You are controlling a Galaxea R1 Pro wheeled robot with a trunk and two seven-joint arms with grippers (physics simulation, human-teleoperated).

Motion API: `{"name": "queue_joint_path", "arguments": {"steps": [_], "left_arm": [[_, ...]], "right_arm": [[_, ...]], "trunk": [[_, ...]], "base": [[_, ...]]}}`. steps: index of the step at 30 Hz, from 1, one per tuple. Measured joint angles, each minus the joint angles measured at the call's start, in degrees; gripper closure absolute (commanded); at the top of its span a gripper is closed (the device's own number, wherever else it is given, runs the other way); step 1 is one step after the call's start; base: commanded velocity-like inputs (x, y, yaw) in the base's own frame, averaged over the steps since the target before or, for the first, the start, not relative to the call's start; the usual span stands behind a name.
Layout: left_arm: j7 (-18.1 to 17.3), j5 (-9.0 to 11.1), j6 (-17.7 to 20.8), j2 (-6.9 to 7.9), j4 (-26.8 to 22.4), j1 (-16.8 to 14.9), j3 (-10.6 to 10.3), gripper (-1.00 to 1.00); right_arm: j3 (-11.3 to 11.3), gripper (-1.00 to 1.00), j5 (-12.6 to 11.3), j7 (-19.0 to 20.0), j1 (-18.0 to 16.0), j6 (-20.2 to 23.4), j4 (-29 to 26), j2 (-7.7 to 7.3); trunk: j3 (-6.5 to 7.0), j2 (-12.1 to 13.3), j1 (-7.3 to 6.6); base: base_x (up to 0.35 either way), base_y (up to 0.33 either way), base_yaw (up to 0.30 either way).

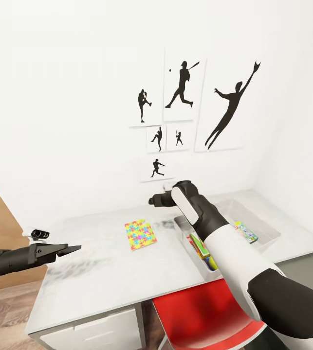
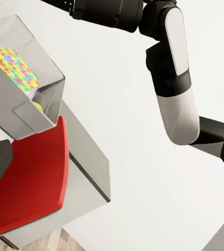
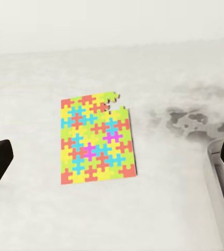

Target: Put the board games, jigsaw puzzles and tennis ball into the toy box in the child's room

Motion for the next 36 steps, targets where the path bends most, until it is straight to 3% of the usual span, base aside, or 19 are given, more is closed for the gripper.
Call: {"name": "queue_joint_path", "arguments": {"steps": [36], "left_arm": [[0.0,0.08,0.0,0.01,0.09,0.0,0.0,-1.0]], "right_arm": [[0.0,-1.0,-0.16,-0.09,0.07,-0.16,-0.16,0.0]], "trunk": [[1.94,0.0,-0.01]], "base": [[0.04,0.06,0.082]]}}
